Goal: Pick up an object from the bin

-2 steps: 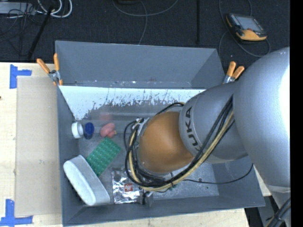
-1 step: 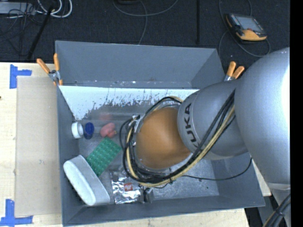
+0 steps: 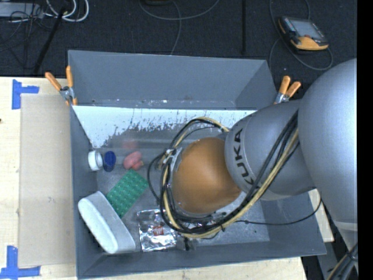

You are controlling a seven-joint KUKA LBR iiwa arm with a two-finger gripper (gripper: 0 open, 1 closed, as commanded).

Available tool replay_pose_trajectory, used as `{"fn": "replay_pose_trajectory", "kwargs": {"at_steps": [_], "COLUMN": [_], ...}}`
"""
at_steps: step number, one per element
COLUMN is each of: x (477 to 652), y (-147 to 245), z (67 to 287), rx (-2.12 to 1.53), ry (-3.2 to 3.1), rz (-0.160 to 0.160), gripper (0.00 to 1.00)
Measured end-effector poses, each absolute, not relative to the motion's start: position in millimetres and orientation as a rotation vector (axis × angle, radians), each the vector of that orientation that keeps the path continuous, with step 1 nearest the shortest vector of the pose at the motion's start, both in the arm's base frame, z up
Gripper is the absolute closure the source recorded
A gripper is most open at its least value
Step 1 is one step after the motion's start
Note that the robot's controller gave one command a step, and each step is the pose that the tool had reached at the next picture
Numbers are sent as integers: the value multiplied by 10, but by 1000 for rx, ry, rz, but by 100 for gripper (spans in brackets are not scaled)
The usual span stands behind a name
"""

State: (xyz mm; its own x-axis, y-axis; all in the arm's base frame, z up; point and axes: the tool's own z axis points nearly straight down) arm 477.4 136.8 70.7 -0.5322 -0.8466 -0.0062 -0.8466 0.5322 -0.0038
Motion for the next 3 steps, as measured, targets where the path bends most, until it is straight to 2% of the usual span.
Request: {"fn": "replay_pose_trajectory", "kwargs": {"at_steps": [1, 2, 3], "x": [4753, 4791, 5112], "y": [1367, 1240, 1344], "z": [702, 2369, 1485], "rx": [-1514, -1491, -1166], "ry": [2752, 2756, 2923], "rz": [4, -3, 2], "gripper": [100, 100, 100]}}
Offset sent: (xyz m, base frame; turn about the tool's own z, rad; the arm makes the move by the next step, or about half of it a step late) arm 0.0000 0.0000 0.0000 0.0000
